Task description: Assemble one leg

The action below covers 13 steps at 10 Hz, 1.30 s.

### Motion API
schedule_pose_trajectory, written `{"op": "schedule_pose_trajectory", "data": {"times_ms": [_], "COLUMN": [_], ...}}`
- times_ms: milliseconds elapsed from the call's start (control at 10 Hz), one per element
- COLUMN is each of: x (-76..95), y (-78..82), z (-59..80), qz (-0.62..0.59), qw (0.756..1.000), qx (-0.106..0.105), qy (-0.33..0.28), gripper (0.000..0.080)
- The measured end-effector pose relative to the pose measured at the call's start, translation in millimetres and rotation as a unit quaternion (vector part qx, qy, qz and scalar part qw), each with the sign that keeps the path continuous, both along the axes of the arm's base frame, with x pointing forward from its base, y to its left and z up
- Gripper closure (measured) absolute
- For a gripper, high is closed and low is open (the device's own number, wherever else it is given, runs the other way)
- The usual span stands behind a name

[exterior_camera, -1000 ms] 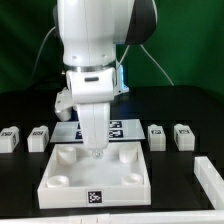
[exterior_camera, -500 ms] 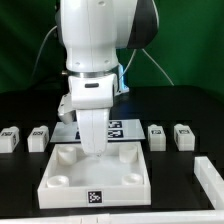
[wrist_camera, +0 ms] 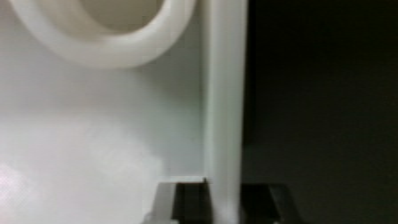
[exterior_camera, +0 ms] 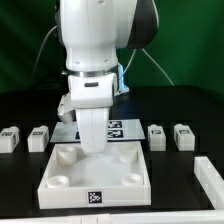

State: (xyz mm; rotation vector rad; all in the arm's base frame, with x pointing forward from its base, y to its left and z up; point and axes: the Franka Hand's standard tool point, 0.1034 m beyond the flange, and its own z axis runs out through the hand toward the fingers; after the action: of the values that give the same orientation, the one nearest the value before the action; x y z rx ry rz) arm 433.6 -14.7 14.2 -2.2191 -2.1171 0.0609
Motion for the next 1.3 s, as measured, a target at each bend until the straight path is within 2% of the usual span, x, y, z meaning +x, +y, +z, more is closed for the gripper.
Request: {"op": "schedule_pose_trajectory", "data": {"times_ms": [500,600,900,1300], "x": [0.9,6.9,25.2,59.2], "y": [0.0,0.4,27.6,67.3], "z": [0.2,1.6,2.8,1.9], "qz": [0.0,0.002,0.022,0.003], "qw": [1.0,1.0,1.0,0.999], "qx": [0.0,0.0,0.011,0.027], "qy": [-0.001,-0.005,-0.017,-0.029], "gripper": [0.0739,0.0739,0.0739,0.0739]}}
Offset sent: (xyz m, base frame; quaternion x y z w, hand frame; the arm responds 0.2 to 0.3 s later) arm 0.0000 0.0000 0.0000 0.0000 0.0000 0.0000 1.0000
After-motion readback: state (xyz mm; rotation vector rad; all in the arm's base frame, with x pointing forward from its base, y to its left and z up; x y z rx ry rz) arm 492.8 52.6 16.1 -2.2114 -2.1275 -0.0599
